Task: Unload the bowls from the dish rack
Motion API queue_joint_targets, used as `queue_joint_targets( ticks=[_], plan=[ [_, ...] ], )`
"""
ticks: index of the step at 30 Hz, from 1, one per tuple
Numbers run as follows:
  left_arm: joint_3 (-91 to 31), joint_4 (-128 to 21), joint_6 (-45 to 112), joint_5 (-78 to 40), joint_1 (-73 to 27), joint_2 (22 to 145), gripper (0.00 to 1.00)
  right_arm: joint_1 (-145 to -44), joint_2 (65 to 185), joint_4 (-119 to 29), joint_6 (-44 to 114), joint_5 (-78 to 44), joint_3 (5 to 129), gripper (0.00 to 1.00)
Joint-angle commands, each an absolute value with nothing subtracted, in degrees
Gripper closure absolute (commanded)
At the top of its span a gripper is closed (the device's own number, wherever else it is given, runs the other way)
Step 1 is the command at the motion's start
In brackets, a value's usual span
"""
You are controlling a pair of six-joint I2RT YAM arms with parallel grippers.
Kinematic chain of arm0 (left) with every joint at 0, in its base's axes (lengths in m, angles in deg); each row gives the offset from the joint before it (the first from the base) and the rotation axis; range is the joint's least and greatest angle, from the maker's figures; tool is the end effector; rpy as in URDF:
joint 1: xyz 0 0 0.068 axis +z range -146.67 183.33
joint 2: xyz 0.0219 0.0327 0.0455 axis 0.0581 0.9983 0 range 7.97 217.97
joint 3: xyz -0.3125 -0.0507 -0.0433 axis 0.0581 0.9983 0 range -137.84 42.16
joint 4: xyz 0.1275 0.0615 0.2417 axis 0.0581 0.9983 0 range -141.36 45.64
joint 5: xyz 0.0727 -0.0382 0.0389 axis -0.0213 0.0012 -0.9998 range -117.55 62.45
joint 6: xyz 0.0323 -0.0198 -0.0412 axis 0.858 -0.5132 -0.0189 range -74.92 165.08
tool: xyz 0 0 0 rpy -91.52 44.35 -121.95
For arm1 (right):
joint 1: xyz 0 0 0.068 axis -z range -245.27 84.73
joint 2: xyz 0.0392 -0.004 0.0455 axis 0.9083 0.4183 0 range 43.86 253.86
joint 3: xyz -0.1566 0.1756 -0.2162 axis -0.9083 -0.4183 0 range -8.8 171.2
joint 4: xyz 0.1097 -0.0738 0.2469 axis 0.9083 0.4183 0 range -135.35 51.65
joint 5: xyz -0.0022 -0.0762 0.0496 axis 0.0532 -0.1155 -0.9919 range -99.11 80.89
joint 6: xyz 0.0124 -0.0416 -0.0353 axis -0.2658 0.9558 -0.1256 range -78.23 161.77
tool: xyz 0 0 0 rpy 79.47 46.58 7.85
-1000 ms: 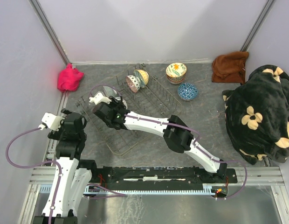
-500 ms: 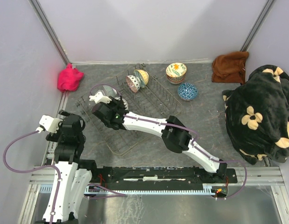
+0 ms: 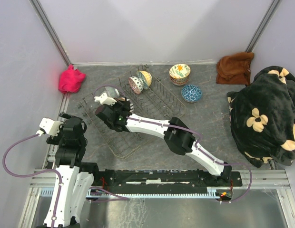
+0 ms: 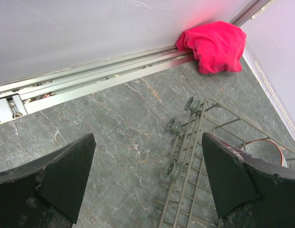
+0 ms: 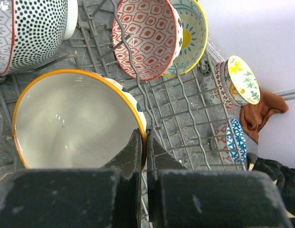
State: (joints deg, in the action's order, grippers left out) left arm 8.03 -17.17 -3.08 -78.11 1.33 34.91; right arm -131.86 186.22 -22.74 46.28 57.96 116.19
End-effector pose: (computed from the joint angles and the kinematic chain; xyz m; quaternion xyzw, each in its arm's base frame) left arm 0.0858 0.0269 0.3028 -0.5075 0.6218 0.1295 0.5822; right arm 0.2734 0.5420 0.2250 -0.2492 0.7504 -0.2473 0.5601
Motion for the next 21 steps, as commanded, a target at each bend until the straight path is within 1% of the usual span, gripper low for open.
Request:
queue_joint_targets(
  ticks=[1,15,21],
  plan=[
    [6.4,-18.7,-5.4,-80.0,1.4,34.7,0.01,-133.3,184.3,-28.4,46.1,58.5,115.8,0.99],
    [6.9,-20.3,-4.7,-79.2,1.4,35.4,0.01,-133.3,175.4,-37.5,51.8,61.2,108.5,0.99],
    [7.0,-20.7,-4.5,-78.9,1.4,35.6,0.01,-133.3,171.8,-37.3,50.1,59.4,106.6,0.99]
  ],
)
